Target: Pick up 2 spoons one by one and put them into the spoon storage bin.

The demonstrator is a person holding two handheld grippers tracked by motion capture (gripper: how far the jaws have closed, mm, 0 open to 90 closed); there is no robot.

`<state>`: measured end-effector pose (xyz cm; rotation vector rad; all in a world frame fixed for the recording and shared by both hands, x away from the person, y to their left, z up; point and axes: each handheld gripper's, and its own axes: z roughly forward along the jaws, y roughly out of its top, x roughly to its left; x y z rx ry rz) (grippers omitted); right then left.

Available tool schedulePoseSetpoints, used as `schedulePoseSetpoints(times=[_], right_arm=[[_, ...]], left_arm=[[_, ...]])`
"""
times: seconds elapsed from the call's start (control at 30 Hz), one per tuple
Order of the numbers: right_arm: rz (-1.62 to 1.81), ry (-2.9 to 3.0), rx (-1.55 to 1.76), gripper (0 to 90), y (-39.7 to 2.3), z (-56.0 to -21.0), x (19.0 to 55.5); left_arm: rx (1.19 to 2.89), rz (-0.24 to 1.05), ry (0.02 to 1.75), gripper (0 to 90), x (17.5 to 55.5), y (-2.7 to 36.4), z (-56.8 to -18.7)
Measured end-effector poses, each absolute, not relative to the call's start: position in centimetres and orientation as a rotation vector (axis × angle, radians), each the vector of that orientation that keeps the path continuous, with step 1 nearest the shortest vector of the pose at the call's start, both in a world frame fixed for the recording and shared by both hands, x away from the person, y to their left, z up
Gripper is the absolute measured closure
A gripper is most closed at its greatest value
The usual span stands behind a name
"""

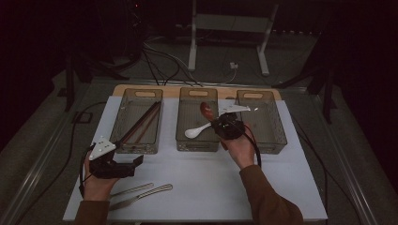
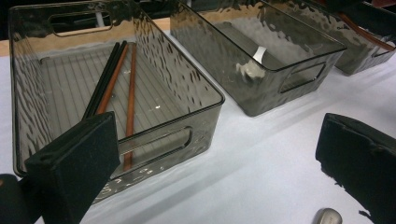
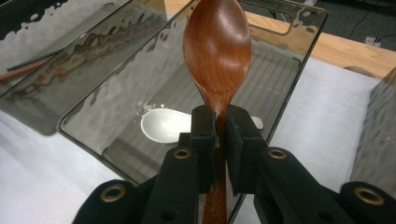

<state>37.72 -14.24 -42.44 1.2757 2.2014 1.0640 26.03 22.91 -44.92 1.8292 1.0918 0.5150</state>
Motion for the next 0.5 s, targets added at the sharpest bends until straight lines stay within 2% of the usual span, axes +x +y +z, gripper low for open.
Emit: schedulePoseSetpoints(times=[0.5], right_arm=[[1.048, 2.211, 1.344, 82.6, -13.3, -43.1, 40.0]], left_arm=[[1.836, 0.508, 1.089, 0.8, 26.1, 22.9, -45.1]])
